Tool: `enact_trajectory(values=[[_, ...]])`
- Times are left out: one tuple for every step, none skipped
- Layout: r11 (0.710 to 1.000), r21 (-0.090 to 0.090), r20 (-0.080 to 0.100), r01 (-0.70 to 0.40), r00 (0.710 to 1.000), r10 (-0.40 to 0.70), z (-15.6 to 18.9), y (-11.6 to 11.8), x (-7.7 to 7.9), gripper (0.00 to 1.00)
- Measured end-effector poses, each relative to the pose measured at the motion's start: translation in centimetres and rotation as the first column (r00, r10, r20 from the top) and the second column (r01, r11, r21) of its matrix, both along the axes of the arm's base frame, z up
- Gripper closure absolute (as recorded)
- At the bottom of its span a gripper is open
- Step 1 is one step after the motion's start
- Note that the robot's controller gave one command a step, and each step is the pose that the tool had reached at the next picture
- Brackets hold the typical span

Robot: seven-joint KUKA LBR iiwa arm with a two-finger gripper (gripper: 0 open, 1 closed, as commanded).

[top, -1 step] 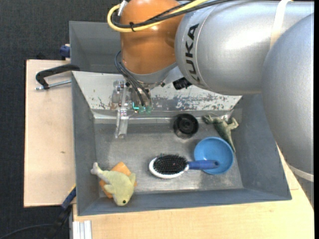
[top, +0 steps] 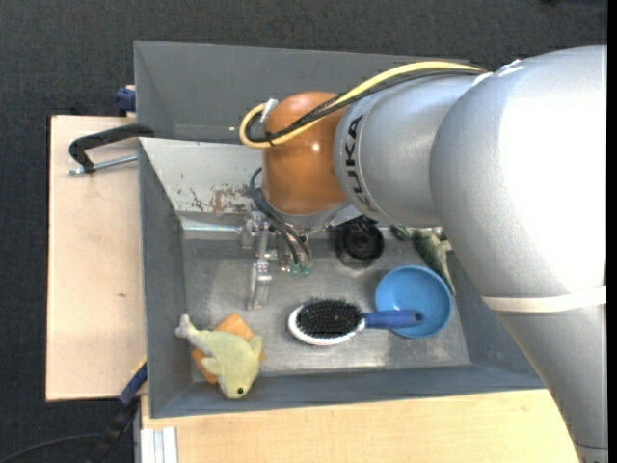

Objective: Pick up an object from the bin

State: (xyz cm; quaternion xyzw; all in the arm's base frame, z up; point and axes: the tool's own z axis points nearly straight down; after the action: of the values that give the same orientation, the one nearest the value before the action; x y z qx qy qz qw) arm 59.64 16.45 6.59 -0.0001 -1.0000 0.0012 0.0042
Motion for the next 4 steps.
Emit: enact_trajectory(values=[[1.000,0.000,0.012,-0.021,1.000,0.021,3.8,-6.1,0.4,0.00],[0.982,0.002,0.008,-0.188,0.982,0.188,4.0,-9.6,-2.2,0.00],[0.946,0.001,0.020,-0.323,0.946,0.323,0.7,-10.5,-4.8,0.00],[0.863,-0.006,0.031,-0.504,0.863,0.504,0.9,-7.5,-8.8,0.00]])
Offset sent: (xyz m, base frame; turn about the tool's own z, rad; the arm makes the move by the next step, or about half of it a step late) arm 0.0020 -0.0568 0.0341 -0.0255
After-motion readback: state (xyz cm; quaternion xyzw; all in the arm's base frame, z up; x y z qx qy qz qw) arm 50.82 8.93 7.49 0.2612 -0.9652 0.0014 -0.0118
